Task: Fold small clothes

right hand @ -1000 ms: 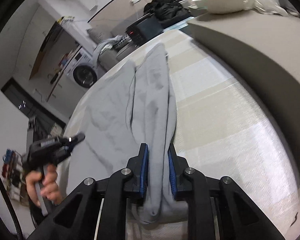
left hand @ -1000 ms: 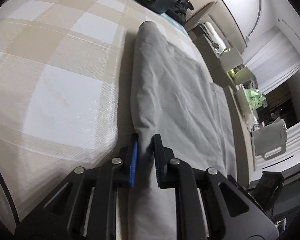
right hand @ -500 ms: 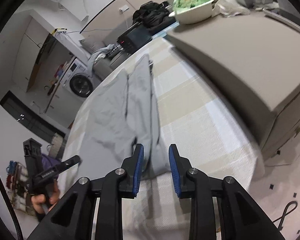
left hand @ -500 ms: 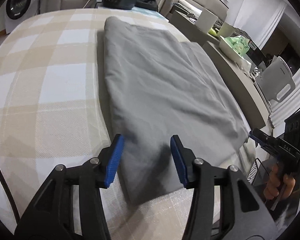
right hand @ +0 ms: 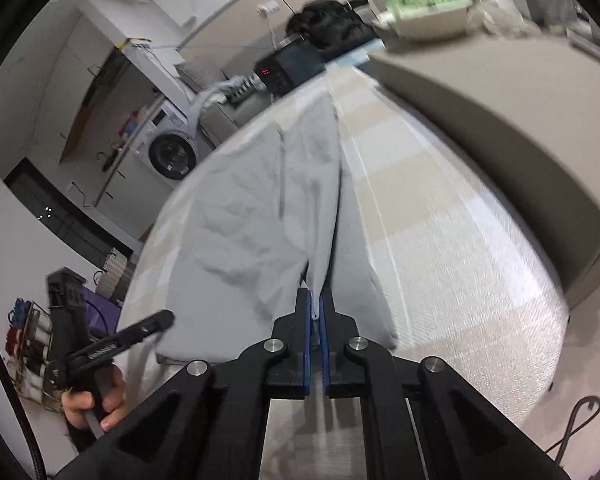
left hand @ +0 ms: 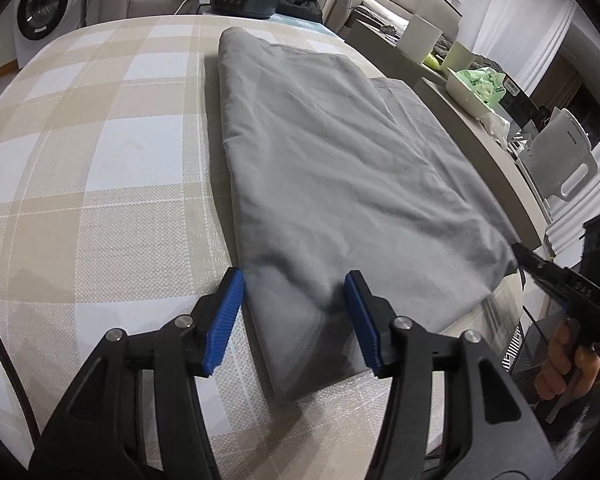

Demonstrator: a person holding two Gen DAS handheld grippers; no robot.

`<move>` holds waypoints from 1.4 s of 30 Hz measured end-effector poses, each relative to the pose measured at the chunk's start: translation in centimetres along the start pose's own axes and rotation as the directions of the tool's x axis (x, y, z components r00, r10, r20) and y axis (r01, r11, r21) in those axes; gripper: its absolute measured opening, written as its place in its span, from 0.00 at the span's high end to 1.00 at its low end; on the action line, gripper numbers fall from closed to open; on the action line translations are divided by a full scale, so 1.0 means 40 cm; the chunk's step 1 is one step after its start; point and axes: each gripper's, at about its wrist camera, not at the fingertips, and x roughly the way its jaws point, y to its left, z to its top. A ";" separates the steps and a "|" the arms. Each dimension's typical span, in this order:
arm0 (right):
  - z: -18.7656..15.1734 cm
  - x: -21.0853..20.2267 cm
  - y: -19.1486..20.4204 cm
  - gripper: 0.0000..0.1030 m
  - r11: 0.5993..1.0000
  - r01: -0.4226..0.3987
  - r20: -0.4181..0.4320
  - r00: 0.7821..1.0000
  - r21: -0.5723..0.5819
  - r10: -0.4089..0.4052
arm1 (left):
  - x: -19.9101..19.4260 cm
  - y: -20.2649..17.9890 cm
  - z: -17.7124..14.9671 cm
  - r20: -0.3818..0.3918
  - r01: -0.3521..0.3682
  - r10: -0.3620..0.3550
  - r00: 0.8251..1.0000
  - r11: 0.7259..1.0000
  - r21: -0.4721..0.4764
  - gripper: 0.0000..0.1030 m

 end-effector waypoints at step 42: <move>-0.012 -0.012 -0.063 0.92 0.993 0.120 -0.017 0.993 0.017 -0.120 | -0.031 -0.032 0.000 -0.003 -0.048 0.049 0.999 0.997 0.063 0.52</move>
